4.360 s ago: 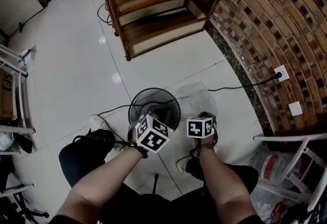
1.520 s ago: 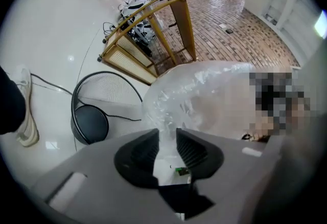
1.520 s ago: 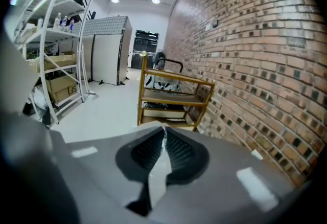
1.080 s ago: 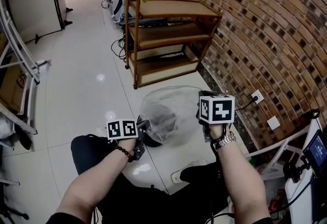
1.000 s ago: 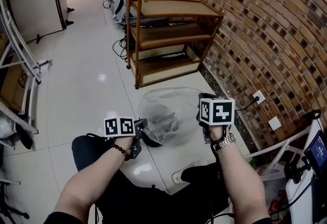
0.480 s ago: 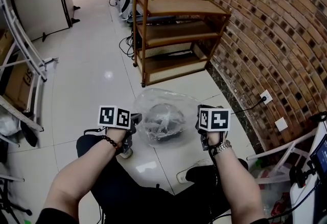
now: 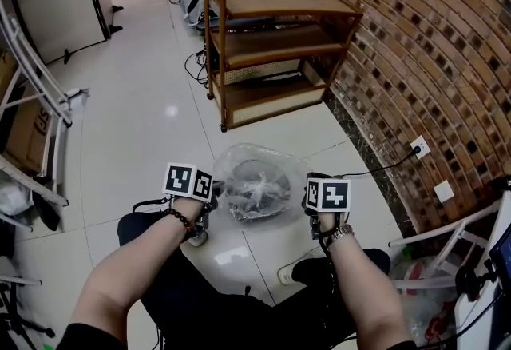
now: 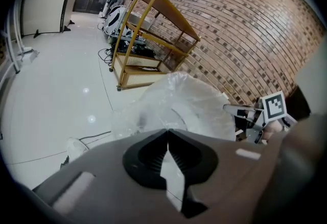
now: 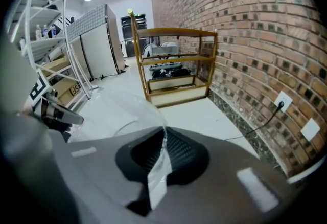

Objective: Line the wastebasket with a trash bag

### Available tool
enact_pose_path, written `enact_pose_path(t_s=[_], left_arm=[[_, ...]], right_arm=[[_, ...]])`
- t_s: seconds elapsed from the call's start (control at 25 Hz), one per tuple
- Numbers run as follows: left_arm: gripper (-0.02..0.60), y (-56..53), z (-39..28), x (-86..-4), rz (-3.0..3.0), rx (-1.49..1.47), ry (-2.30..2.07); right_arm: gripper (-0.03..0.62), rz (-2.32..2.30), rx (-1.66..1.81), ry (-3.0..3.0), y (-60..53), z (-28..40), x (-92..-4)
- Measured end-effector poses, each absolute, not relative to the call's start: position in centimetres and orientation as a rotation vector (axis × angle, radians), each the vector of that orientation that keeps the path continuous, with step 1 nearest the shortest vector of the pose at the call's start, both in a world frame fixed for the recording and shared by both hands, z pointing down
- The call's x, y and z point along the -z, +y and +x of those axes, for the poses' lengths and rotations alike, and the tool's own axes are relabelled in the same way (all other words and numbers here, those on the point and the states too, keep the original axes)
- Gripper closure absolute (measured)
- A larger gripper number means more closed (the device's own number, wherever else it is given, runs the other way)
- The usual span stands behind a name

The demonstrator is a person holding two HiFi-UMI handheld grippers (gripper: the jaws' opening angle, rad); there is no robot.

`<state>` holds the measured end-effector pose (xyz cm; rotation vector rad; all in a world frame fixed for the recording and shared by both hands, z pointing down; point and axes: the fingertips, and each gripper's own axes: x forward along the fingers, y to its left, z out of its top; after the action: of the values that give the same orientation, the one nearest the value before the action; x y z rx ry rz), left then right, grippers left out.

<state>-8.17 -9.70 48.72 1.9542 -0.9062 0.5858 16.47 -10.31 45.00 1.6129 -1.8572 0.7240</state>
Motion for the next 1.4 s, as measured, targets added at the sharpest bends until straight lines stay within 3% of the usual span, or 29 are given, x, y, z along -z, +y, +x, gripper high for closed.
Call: enact_pose_path(t_s=[0.64, 0.68, 0.76, 0.84, 1.4], left_arm=[[0.568, -11.8, -7.6, -53.3, 1.907, -0.686, -0.907], [0.548, -11.9, -7.6, -53.5, 1.909, -0.690, -0.901], [0.442, -12.0, -7.5, -54.0, 1.912, -0.698, -0.888], [0.356, -12.0, -7.5, -54.6, 1.910, -0.708, -0.882], [0.350, -13.3, -8.0, -57.0, 1.889, -0.767, -0.914]], right_arm=[[0.589, 1.598, -0.774, -1.824, -11.9, 17.6, -51.3], [0.582, 1.588, -0.777, -1.827, -12.0, 17.5, -51.7], [0.467, 1.557, -0.790, -1.835, -12.1, 17.2, -52.6], [0.439, 1.533, -0.799, -1.835, -12.0, 16.9, -53.3], [0.428, 1.444, -0.801, -1.809, -12.7, 16.6, -56.6]])
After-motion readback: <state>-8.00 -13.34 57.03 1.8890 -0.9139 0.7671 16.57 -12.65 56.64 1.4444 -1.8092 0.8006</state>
